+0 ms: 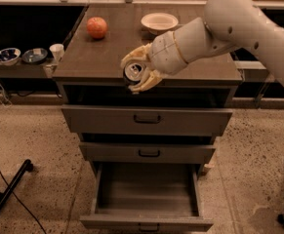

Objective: Pick pepsi can from bottom drawer and place on counter

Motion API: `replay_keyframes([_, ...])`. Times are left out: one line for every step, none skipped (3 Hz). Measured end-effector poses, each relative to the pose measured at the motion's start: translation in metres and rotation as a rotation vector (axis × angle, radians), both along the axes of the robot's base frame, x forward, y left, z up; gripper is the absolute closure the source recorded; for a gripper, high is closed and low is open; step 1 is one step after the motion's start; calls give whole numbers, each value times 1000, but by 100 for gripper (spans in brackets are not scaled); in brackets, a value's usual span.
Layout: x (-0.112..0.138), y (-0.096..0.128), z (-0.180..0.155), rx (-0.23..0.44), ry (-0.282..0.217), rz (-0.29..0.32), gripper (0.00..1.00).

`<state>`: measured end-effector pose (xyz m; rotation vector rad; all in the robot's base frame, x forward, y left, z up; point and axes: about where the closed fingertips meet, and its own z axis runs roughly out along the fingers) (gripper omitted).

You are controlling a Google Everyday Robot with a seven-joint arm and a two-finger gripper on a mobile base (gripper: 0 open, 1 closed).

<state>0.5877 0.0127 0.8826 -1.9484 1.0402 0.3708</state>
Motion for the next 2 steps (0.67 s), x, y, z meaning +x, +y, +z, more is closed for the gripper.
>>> replay_keyframes([19, -7, 18, 55, 39, -44, 100])
replay_keyframes([37, -17, 28, 113, 76, -104, 100])
